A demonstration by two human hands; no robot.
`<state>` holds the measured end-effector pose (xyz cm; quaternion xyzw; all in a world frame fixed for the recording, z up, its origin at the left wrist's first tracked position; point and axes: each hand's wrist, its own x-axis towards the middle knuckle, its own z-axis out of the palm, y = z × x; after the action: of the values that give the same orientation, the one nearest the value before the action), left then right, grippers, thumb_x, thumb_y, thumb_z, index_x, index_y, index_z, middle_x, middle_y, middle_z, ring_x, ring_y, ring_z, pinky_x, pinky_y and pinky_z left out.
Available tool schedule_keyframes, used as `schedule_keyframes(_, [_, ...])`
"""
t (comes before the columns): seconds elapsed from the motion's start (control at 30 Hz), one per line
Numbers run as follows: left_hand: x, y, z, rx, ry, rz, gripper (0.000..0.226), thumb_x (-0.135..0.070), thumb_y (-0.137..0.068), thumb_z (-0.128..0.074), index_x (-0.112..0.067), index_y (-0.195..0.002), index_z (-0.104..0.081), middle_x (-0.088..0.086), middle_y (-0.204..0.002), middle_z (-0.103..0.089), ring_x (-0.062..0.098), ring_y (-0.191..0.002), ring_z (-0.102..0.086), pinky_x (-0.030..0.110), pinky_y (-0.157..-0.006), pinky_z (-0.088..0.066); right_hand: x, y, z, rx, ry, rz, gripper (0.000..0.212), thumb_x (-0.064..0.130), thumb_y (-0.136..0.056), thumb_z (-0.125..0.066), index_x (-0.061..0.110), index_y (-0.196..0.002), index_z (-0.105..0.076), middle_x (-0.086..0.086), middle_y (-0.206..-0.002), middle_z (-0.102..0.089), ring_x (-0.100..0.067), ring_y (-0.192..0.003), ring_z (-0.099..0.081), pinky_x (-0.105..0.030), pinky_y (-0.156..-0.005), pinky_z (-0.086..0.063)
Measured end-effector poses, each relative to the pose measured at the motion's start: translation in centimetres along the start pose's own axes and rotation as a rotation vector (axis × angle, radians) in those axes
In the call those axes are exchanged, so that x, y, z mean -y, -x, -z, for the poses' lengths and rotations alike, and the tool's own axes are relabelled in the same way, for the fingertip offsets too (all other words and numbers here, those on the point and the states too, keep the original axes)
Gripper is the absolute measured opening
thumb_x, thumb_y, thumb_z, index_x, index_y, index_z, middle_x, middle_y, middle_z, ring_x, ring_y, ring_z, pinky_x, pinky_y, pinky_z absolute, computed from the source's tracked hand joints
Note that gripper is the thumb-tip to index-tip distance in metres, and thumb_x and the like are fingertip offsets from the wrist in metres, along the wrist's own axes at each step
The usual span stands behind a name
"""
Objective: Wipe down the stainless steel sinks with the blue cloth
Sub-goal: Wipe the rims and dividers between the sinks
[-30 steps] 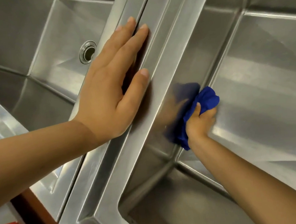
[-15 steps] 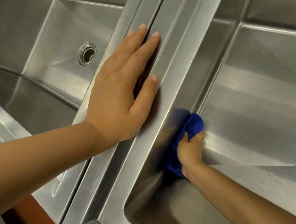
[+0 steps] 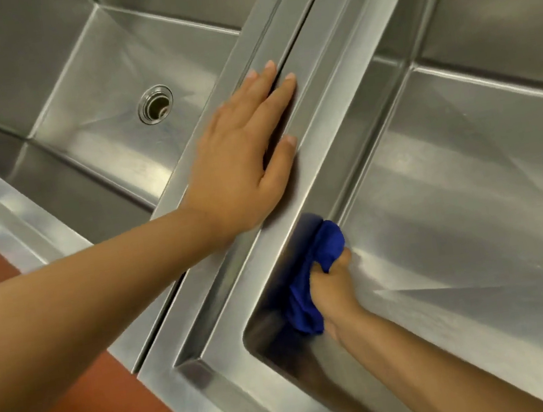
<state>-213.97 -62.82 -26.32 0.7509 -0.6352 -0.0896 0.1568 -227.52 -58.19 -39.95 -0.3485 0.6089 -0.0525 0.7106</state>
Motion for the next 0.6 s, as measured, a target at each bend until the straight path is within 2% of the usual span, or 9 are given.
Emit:
schedule_keyframes(0.13, [-0.1,2.0,1.4,0.100,-0.064,0.029,0.059,-0.036,-0.097,-0.035,-0.014,-0.152,-0.026,0.007,-0.159,-0.020,0.023,-0.148,-0.016,0.056,-0.114,-0.022,2.9,6.8,1.3,0.174,-0.076,0.197,0.031,0.016,-0.098,-0.046,0.040,-0.115,-0.035,0.006,-0.122,-0.054,-0.015,-0.112,-0.054,-0.037,-0.103,-0.041])
schedule_keyframes(0.2, [0.1,4.8,1.5,0.132,-0.100,0.051,0.059,-0.039,-0.098,-0.031,-0.019,-0.153,-0.023,0.004,-0.161,-0.016,0.020,-0.148,-0.012,0.059,-0.113,-0.022,2.9,7.0,1.1,0.178,-0.072,0.232,0.037,0.015,-0.098,-0.046,0.036,-0.125,-0.033,0.004,-0.127,-0.053,-0.016,-0.116,-0.053,-0.040,-0.106,-0.040])
schedule_keyframes(0.27, [0.4,7.4,1.2,0.078,-0.080,0.034,0.057,-0.035,-0.098,-0.033,-0.017,-0.152,-0.026,0.005,-0.160,-0.019,0.020,-0.148,-0.014,0.058,-0.111,-0.026,2.5,6.5,0.5,0.134,-0.045,0.252,0.046,0.013,-0.097,-0.045,0.031,-0.135,-0.025,0.001,-0.132,-0.050,-0.016,-0.120,-0.052,-0.040,-0.108,-0.038])
schedule_keyframes(0.37, [1.1,7.8,0.5,0.024,-0.023,0.015,0.054,-0.027,-0.097,-0.038,-0.013,-0.149,-0.034,0.008,-0.157,-0.027,0.023,-0.147,-0.020,0.057,-0.110,-0.028,2.2,5.5,0.1,0.058,-0.020,0.256,0.046,0.009,-0.098,-0.041,0.028,-0.137,-0.024,-0.003,-0.134,-0.048,-0.017,-0.120,-0.051,-0.037,-0.108,-0.038])
schedule_keyframes(0.47, [1.2,7.5,0.5,0.013,-0.016,0.004,0.053,-0.026,-0.098,-0.040,-0.012,-0.148,-0.035,0.009,-0.157,-0.028,0.024,-0.146,-0.022,0.057,-0.110,-0.029,2.4,5.0,-0.2,0.035,0.042,0.178,0.050,0.013,-0.096,-0.040,0.025,-0.140,-0.020,-0.008,-0.133,-0.049,-0.023,-0.118,-0.051,-0.043,-0.107,-0.039])
schedule_keyframes(0.53, [1.2,7.7,0.5,0.009,-0.010,0.010,0.053,-0.026,-0.098,-0.039,-0.013,-0.148,-0.035,0.008,-0.157,-0.028,0.024,-0.146,-0.022,0.057,-0.110,-0.029,2.6,5.9,-0.2,0.056,0.078,0.125,0.048,0.017,-0.093,-0.039,0.028,-0.136,-0.021,-0.010,-0.131,-0.049,-0.027,-0.116,-0.051,-0.047,-0.104,-0.041])
schedule_keyframes(0.6, [1.1,7.8,0.3,0.003,-0.018,0.013,0.053,-0.027,-0.097,-0.039,-0.013,-0.148,-0.035,0.009,-0.156,-0.028,0.025,-0.146,-0.022,0.057,-0.110,-0.029,3.2,7.7,0.0,0.096,0.073,0.156,0.042,0.017,-0.094,-0.040,0.025,-0.132,-0.024,-0.008,-0.131,-0.047,-0.025,-0.116,-0.051,-0.046,-0.103,-0.042])
